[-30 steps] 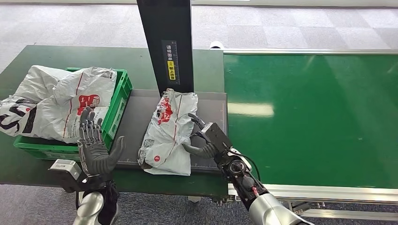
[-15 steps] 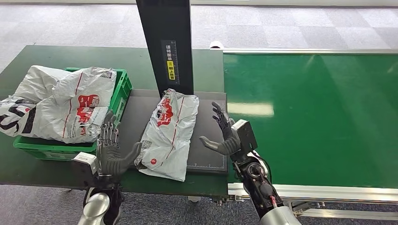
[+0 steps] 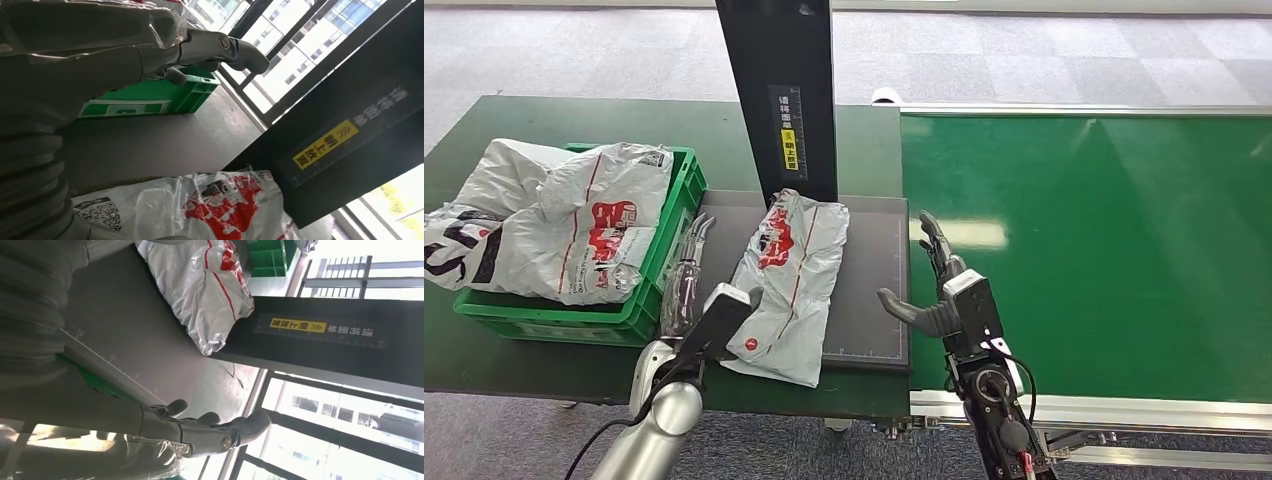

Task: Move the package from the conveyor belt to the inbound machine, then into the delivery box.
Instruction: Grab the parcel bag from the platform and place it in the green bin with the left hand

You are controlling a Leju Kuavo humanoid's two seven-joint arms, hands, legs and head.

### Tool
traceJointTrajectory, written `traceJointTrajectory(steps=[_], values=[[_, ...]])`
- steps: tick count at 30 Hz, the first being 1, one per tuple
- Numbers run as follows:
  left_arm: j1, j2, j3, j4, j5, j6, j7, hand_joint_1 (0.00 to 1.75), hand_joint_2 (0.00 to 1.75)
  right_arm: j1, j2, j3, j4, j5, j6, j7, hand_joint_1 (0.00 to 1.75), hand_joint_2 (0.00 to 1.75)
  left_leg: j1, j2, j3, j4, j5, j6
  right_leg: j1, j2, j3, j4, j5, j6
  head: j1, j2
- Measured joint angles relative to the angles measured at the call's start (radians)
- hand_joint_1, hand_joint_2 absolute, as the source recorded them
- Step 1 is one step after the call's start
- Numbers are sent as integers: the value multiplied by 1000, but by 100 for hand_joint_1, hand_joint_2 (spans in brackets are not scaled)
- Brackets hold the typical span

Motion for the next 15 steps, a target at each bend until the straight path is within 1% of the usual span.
traceJointTrajectory(steps=[2,4,9,12,13,14,15], values=[[-47,-1,-16,53,-73,-28,54,0,175,14,1,-6,-23,4,3,1,0,175,0,0,0,0,0,0,0,0,0,0,0,0,0,0],[-86,-3,-31,104,-116,-76,85,0,175,25,2,-12,-40,6,4,1,0,175,0,0,0,0,0,0,0,0,0,0,1,-1,0,0],[-163,-8,-70,237,-179,-233,138,0,175,42,3,-34,-70,5,4,0,0,175,0,0,0,0,0,0,0,0,-1,0,1,-1,0,0],[-199,-12,-93,321,-202,-323,153,0,175,52,3,-57,-81,2,4,-1,0,175,0,1,0,0,0,0,0,0,-1,0,1,-1,0,0],[-213,-13,-99,344,-207,-342,154,6,175,55,3,-64,-85,2,5,-1,0,175,0,0,0,0,0,0,0,0,0,0,1,-1,0,0],[-227,-14,-104,366,-211,-357,156,45,175,58,3,-71,-89,2,6,-2,0,175,0,0,0,0,0,0,0,0,0,0,1,-1,0,0],[-241,-16,-107,388,-213,-371,157,88,175,62,4,-76,-94,3,6,-2,0,175,0,0,0,0,0,0,0,0,1,0,0,-1,0,0]])
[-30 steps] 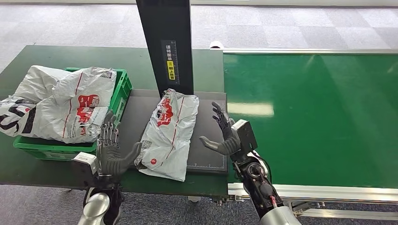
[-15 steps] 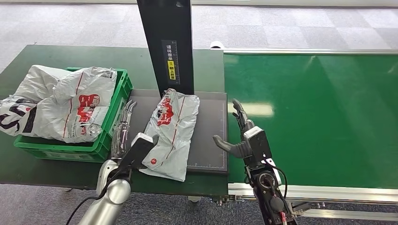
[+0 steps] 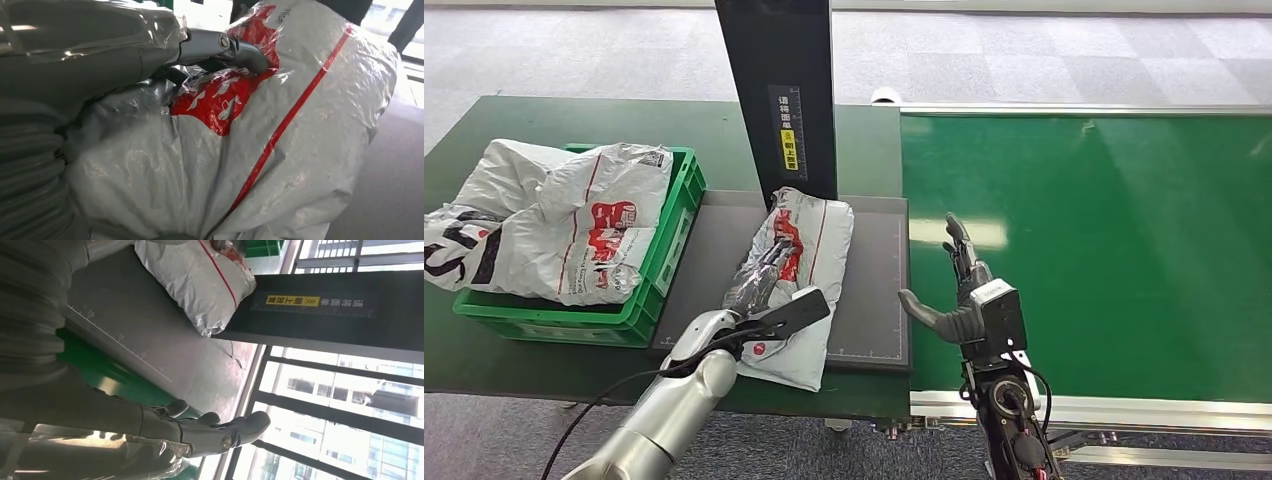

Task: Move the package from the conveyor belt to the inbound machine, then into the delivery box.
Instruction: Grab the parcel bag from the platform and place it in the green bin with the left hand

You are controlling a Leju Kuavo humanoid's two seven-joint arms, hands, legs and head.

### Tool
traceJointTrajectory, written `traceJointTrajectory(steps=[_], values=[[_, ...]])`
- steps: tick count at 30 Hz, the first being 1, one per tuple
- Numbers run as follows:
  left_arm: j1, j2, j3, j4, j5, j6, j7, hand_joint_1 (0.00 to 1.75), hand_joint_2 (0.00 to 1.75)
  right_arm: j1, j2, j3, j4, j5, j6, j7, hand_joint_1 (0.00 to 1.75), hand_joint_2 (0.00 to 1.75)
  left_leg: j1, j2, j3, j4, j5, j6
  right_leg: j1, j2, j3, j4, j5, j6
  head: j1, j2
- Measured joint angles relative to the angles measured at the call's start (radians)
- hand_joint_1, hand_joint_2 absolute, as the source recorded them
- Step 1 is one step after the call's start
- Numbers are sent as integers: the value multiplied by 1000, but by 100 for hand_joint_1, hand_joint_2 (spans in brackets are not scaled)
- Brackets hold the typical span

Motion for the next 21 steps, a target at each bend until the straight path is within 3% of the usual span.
traceJointTrajectory(steps=[2,3,7,12,17,21], values=[[-26,-3,-5,41,-1,-21,0,169,175,6,1,-12,-10,1,1,0,0,175,0,0,1,0,0,0,0,-1,2,0,0,0,0,0],[-37,-4,-6,59,-1,-27,0,175,175,8,2,-17,-15,1,1,1,0,175,0,0,2,0,0,0,0,-1,3,0,0,0,0,0],[-65,-11,-9,106,-1,-11,-2,175,175,21,5,-36,-31,-1,1,9,0,175,0,0,6,0,0,0,0,0,6,0,0,0,0,0],[-60,-17,-2,110,16,89,-32,175,175,48,16,-54,-35,-28,-4,19,0,175,0,0,6,0,1,0,0,0,7,0,0,0,0,0],[-15,-32,32,63,110,144,-121,175,175,59,40,-85,-16,-144,29,29,0,175,0,0,4,0,0,0,0,0,4,0,0,0,0,0],[43,-41,47,-1,201,136,-194,175,175,66,49,-93,14,-171,34,28,0,175,0,0,1,0,0,0,0,0,1,0,0,0,0,0]])
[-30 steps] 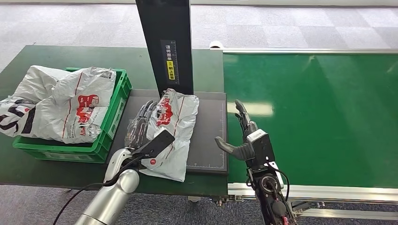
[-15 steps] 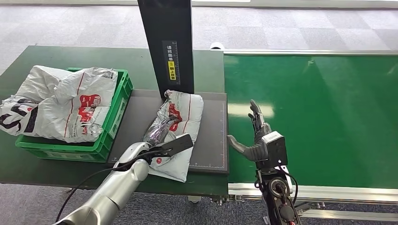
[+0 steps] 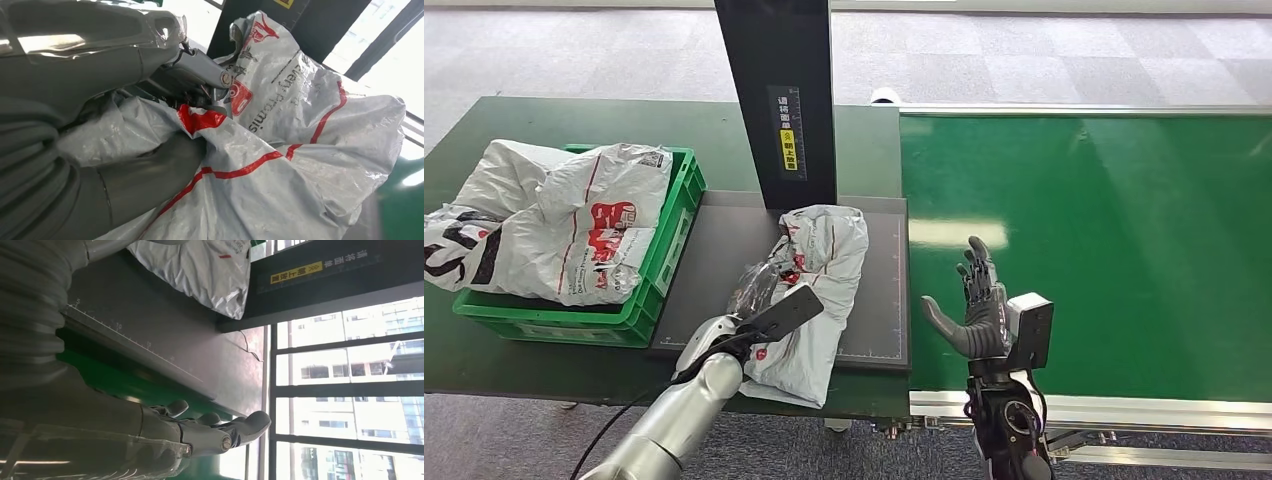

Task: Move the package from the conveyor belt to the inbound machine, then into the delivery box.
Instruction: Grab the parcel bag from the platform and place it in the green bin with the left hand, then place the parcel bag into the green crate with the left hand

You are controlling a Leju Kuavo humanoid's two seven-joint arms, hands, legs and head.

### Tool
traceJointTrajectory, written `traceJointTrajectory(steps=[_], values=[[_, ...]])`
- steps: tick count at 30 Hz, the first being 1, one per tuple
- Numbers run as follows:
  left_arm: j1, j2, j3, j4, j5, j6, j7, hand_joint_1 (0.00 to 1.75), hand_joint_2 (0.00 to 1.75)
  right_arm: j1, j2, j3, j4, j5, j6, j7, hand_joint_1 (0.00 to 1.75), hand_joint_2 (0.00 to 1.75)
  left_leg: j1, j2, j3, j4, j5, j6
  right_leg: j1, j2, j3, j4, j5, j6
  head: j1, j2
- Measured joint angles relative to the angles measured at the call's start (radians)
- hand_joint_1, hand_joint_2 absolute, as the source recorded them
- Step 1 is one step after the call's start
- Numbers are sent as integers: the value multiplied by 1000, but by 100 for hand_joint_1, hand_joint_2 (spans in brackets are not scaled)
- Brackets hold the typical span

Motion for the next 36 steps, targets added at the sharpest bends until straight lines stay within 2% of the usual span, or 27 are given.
traceJointTrajectory(steps=[5,8,14,19,23,26,29,31,34,36], values=[[69,-4,10,-105,116,-22,-67,175,175,0,2,-3,15,10,5,-11,0,175,0,0,-1,0,0,0,0,0,-1,0,0,0,0,0],[102,-3,14,-171,152,33,-127,175,175,-1,2,-4,15,13,11,-19,0,175,0,0,-2,0,0,0,0,0,-2,0,0,0,0,0],[148,3,23,-332,143,298,-275,175,175,-6,2,-6,14,13,28,-38,0,175,0,0,-2,0,0,0,0,0,-2,0,0,0,0,0],[163,8,43,-484,49,507,-372,175,175,-7,2,-7,16,10,32,-53,0,175,0,0,-3,0,0,0,0,0,-2,0,0,0,0,0],[157,-27,143,-591,-140,543,-453,175,175,-12,2,-7,24,11,29,-62,0,175,0,0,-3,0,0,0,0,0,-2,0,0,0,0,0],[105,-59,273,-614,-295,543,-461,175,175,-16,2,-6,33,12,26,-72,0,175,0,0,-2,0,1,0,0,0,-2,0,0,0,0,0],[22,-69,418,-601,-444,543,-428,175,175,-16,2,-3,37,13,25,-76,0,175,0,1,-2,0,1,-1,0,0,-3,1,1,-1,0,0],[-42,-57,500,-556,-566,543,-345,175,175,-17,1,-2,38,14,24,-76,0,175,0,0,-2,0,2,-2,0,0,-3,2,1,-1,0,0],[-134,8,570,-417,-723,543,-95,175,175,-18,0,2,39,15,22,-76,0,175,0,2,-2,0,3,-3,1,2,-5,3,2,-3,0,0],[-190,67,566,-300,-773,542,84,175,175,-18,-3,3,39,16,20,-74,0,175,0,4,-2,0,3,-3,1,3,-6,3,2,-4,0,0]])
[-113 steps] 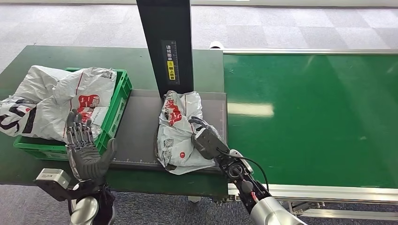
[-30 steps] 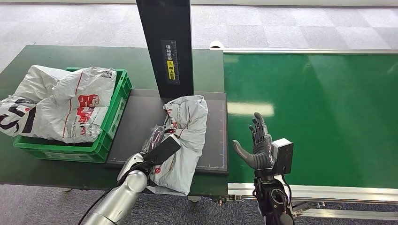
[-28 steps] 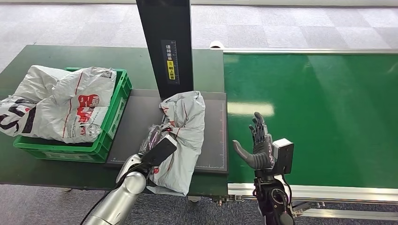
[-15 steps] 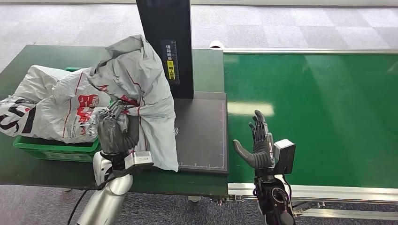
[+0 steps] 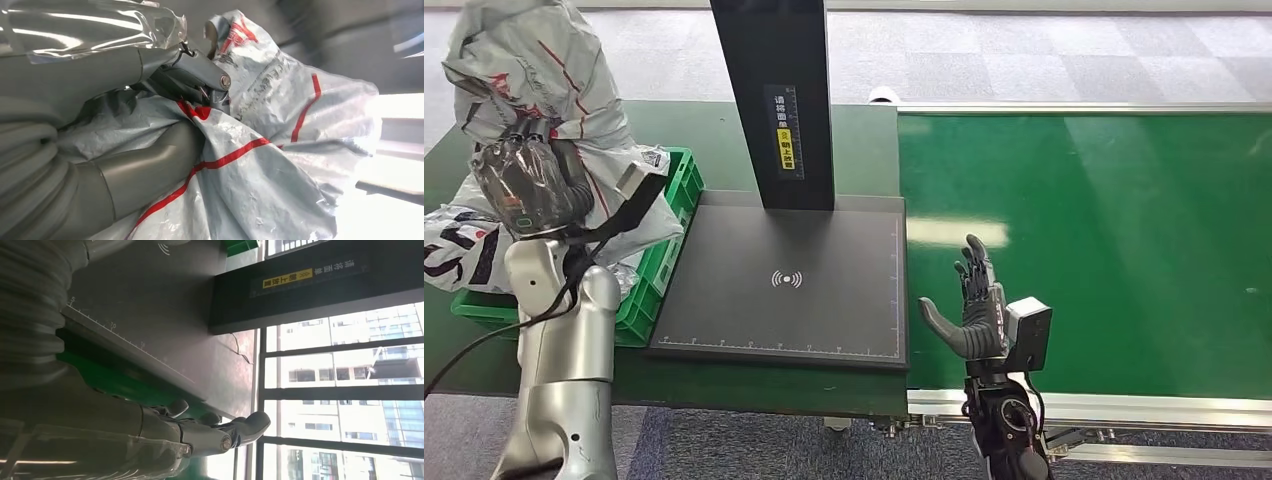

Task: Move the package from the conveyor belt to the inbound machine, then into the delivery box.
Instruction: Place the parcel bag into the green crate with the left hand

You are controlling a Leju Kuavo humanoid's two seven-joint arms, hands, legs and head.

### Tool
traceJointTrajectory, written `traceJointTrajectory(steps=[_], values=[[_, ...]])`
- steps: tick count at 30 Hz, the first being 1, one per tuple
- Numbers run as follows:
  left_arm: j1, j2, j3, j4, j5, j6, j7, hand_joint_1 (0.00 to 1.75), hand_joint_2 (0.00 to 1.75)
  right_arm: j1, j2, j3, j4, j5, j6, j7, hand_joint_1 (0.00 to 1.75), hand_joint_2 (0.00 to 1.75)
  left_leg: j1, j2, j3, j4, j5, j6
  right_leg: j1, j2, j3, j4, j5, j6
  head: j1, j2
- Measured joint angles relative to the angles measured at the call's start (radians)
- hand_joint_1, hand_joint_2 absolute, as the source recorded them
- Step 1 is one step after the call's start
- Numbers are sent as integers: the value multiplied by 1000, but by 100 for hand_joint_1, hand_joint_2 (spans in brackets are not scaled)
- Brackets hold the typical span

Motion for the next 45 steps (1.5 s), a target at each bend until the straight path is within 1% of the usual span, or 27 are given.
traceJointTrajectory(steps=[3,4,6,8,11,13,15,17,19,22,24,27,28,30,34,39,43,45], values=[[-81,84,-47,196,-29,-23,230,175,175,-1,-3,4,0,1,-1,4,0,175,0,0,0,0,0,0,0,0,0,0,0,0,0,0],[-106,109,-71,257,-31,-52,304,175,175,-1,-4,4,0,1,-2,6,0,175,0,0,0,0,0,-1,0,0,0,0,0,0,0,0],[-153,156,-132,368,-33,-156,435,175,175,1,-5,4,0,4,-2,7,0,175,0,1,0,0,1,-1,0,1,-1,0,0,0,0,0],[-190,196,-197,461,-33,-285,514,175,175,4,-5,4,0,10,0,8,0,175,0,1,-1,0,1,-1,0,1,-1,0,0,0,0,0],[-233,239,-287,567,-34,-442,566,175,175,6,-5,5,3,23,11,6,0,175,0,1,-1,0,0,-1,0,1,-1,0,0,0,0,0],[-257,260,-341,621,-34,-520,576,90,175,6,-6,5,6,32,18,4,0,175,0,1,-1,0,0,-1,0,1,-1,0,0,0,0,0],[-275,275,-384,661,-34,-562,577,3,175,7,-6,5,8,38,21,4,0,175,0,1,-1,0,0,-1,0,1,-1,0,0,0,0,0],[-283,284,-421,686,-35,-567,580,0,175,7,-6,5,8,41,24,4,0,175,0,0,-1,0,0,-1,0,1,-1,0,0,0,0,0],[-285,289,-451,702,-35,-547,587,0,175,9,-6,4,8,44,27,4,0,175,0,0,-1,0,0,-1,0,1,-1,1,0,0,0,0],[-285,293,-468,716,-34,-463,590,0,175,15,-6,4,7,47,31,7,0,175,0,0,-1,0,0,-1,0,1,-1,1,0,0,0,0],[-283,295,-466,720,-25,-368,573,0,175,21,-7,4,2,45,32,11,0,175,0,0,-1,0,1,-1,0,1,-1,1,0,0,0,0],[-279,293,-450,721,1,-145,494,0,175,32,-9,4,-13,39,32,19,0,175,0,0,-2,0,1,-1,0,1,-1,1,0,0,0,0],[-278,292,-442,721,8,-88,466,0,175,35,-9,4,-18,37,31,21,0,175,0,0,-2,0,0,-1,0,1,-1,1,0,0,0,0],[-275,288,-425,717,19,-29,416,0,175,39,-10,4,-24,34,28,22,0,175,0,0,-2,0,0,-1,0,1,-2,1,0,0,0,0],[-252,268,-377,669,37,3,326,0,175,41,-12,5,-27,29,22,22,0,175,0,0,-2,0,0,-1,0,1,-2,1,0,0,0,0],[-229,241,-321,613,73,3,252,0,175,41,-17,9,-27,23,16,20,0,175,0,0,-2,0,0,-1,0,1,-2,1,0,0,0,0],[-181,217,-268,504,115,4,167,0,175,40,-20,10,-27,21,10,18,0,175,0,0,-2,0,0,-1,0,1,-2,1,0,0,0,0],[-164,206,-243,458,129,4,145,0,175,39,-22,11,-27,21,10,18,0,175,0,0,-2,0,0,-1,0,1,-2,1,0,0,0,0]])
